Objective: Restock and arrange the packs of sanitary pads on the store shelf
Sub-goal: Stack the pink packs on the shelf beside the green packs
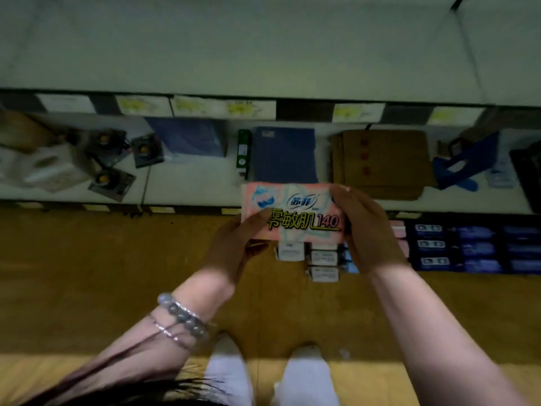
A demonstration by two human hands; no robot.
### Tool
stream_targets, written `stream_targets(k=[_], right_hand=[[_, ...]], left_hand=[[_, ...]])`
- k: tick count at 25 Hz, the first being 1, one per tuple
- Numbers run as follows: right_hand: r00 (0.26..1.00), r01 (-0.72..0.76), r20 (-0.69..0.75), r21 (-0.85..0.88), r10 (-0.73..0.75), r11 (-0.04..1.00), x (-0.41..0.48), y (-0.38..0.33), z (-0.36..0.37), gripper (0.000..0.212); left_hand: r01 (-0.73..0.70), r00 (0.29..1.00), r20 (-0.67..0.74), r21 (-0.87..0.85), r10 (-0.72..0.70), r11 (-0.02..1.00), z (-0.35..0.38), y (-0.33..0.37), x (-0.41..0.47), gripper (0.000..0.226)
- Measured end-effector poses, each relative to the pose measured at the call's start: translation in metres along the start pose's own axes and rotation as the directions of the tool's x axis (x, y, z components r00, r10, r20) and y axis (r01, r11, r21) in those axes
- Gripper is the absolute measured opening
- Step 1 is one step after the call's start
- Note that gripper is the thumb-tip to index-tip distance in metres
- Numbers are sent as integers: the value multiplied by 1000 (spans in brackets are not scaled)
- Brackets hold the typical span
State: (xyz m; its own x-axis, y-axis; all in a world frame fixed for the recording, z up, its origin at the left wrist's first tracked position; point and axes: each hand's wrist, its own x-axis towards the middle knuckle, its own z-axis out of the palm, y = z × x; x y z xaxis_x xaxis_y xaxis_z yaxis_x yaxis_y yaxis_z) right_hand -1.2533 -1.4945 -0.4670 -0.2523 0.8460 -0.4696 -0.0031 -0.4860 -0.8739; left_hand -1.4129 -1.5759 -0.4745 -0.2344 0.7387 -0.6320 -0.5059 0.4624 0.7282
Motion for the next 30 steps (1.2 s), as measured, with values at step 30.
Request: stream_targets(k=[30], right_hand=[[789,596,344,-228,-509,770,-143,-398,-12,43]], left_hand=[[-595,798,240,167,553,786,163,318,-208,29]])
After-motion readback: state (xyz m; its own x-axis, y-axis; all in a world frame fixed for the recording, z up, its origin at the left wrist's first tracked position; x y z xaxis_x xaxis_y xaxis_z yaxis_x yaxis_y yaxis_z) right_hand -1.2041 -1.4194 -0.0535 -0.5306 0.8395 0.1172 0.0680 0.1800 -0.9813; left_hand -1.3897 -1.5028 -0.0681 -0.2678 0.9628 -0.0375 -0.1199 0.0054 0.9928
